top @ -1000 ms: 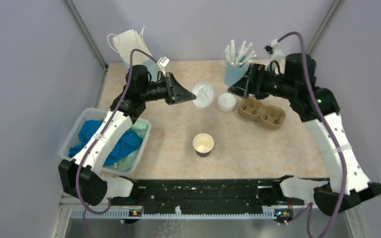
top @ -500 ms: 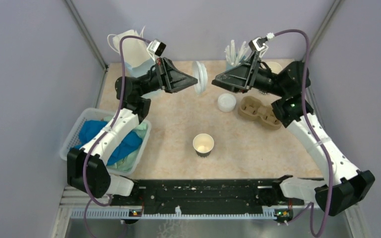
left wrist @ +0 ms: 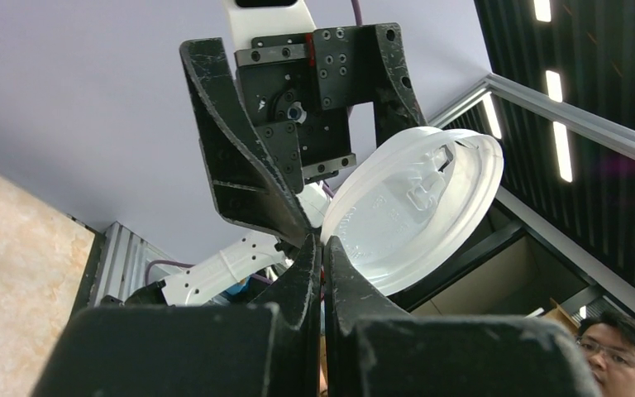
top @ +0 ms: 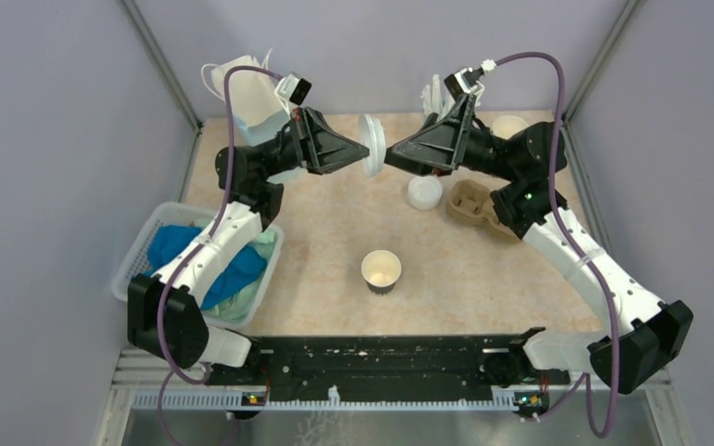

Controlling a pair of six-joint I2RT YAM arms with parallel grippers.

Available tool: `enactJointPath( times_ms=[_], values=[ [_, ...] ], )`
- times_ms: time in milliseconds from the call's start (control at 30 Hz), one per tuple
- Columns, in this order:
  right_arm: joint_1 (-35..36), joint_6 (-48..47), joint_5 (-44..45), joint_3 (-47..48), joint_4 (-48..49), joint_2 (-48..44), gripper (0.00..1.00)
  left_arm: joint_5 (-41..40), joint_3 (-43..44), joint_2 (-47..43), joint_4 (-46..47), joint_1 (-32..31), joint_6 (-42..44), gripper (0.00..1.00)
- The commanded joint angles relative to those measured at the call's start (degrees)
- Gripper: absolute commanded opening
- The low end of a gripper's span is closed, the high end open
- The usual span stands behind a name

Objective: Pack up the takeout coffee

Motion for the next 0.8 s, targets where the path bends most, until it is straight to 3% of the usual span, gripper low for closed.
enactJointPath(
  times_ms=[0, 500, 767],
  values=[
    [1.3, 1.0, 0.4, 2.5, 4.7, 0.8, 0.99, 0.8, 1.2, 0.7, 5.5, -0.2, -0.6, 0.00],
    [3.5, 0.6, 1.6, 3.4, 3.6, 1.9, 0.99, 1.3, -0.3, 0.9, 7.0, -0.3, -1.0, 0.00],
    [3.5, 0.2, 2.1, 3.5, -0.3, 2.1, 0.91, 2.3, -0.4, 0.8, 5.9, -0.3, 0.1, 0.00]
  ],
)
